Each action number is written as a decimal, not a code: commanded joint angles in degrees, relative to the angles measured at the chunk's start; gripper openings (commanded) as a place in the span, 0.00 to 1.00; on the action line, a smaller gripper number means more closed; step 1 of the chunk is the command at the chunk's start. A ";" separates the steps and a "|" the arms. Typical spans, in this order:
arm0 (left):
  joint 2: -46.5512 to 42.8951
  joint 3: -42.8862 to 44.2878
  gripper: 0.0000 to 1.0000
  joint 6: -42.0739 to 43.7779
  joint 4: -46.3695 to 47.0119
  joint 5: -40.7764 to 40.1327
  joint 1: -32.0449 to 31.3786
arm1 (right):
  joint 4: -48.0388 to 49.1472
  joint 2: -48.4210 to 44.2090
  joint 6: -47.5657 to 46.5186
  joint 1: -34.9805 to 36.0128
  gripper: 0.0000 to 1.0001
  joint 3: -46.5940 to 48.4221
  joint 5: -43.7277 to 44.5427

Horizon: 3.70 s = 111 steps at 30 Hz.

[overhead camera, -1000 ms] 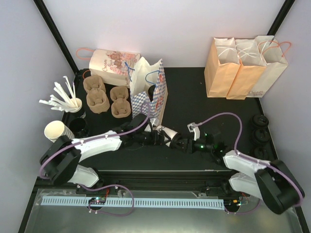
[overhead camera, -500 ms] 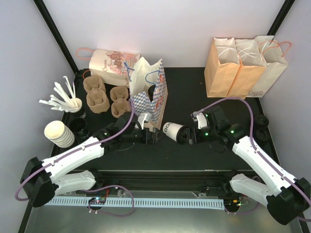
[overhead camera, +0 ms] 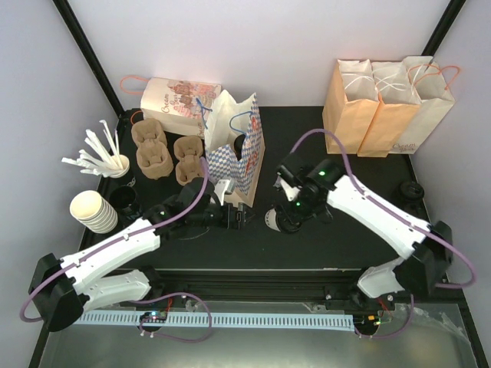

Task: Pack the takeout coffee

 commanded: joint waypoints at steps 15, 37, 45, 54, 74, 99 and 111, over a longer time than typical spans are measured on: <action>-13.01 -2.12 0.99 3.94 -8.75 -10.60 0.49 | -7.63 22.03 -4.66 11.07 0.84 13.22 10.52; -13.79 -1.59 0.99 5.20 -9.77 -12.02 1.11 | 9.03 6.39 -3.22 11.32 0.99 5.83 13.01; -11.80 -1.72 0.99 4.85 -8.61 -10.38 1.20 | 20.45 0.52 -0.64 8.64 0.90 -2.33 10.69; -10.35 -1.09 0.99 5.19 -8.91 -9.84 1.20 | 21.86 0.24 0.02 8.70 0.89 -6.07 10.44; -9.96 -1.27 0.99 5.12 -9.44 -10.18 1.20 | 23.75 2.11 -0.42 8.63 0.94 -7.88 10.27; -10.21 -0.89 0.99 4.78 -9.59 -10.59 1.20 | 21.47 1.23 0.60 8.68 0.94 -6.94 14.61; -10.35 -0.43 0.99 4.82 -9.74 -10.61 1.20 | 22.24 3.36 1.45 8.72 0.91 -8.58 13.62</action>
